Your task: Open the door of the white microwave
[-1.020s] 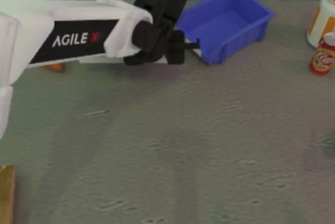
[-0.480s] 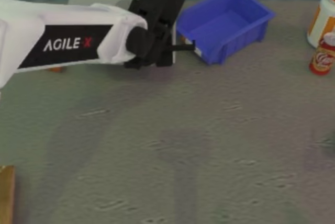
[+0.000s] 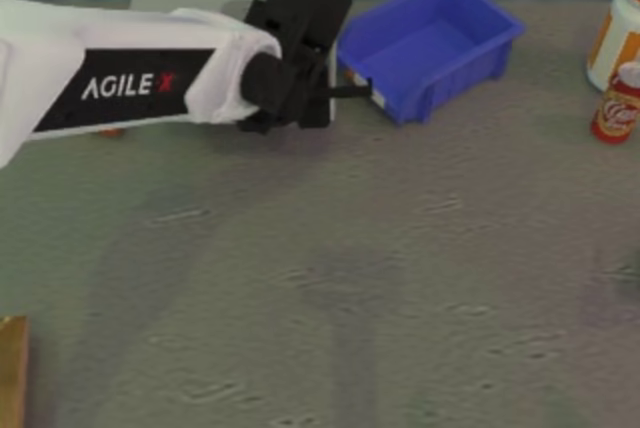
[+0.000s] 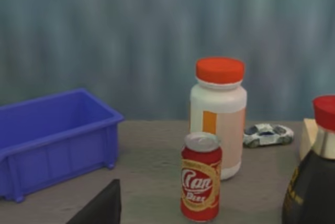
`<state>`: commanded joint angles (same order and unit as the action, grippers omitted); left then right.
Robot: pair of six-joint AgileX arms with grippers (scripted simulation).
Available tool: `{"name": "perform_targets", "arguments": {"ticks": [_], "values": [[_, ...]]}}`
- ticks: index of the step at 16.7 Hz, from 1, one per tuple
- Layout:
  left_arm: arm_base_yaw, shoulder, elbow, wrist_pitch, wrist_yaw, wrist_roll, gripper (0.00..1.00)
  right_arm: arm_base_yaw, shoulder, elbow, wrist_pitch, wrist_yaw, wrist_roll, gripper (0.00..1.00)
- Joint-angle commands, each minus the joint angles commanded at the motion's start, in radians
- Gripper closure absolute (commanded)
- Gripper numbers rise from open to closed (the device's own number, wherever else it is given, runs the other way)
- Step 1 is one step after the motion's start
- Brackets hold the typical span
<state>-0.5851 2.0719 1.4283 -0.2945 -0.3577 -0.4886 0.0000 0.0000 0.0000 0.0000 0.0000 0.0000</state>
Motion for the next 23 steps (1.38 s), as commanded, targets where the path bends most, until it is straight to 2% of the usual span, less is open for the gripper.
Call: {"name": "perform_targets", "arguments": {"ticks": [17, 23], "values": [[0.0, 0.0, 0.0, 0.0, 0.0, 0.0, 1.0, 0.0, 0.0, 0.0, 0.0, 0.0, 0.0, 0.0], [0.003, -0.031, -0.046, 0.033, 0.03, 0.036, 1.0, 0.0, 0.0, 0.0, 0.0, 0.0, 0.0, 0.0]]}}
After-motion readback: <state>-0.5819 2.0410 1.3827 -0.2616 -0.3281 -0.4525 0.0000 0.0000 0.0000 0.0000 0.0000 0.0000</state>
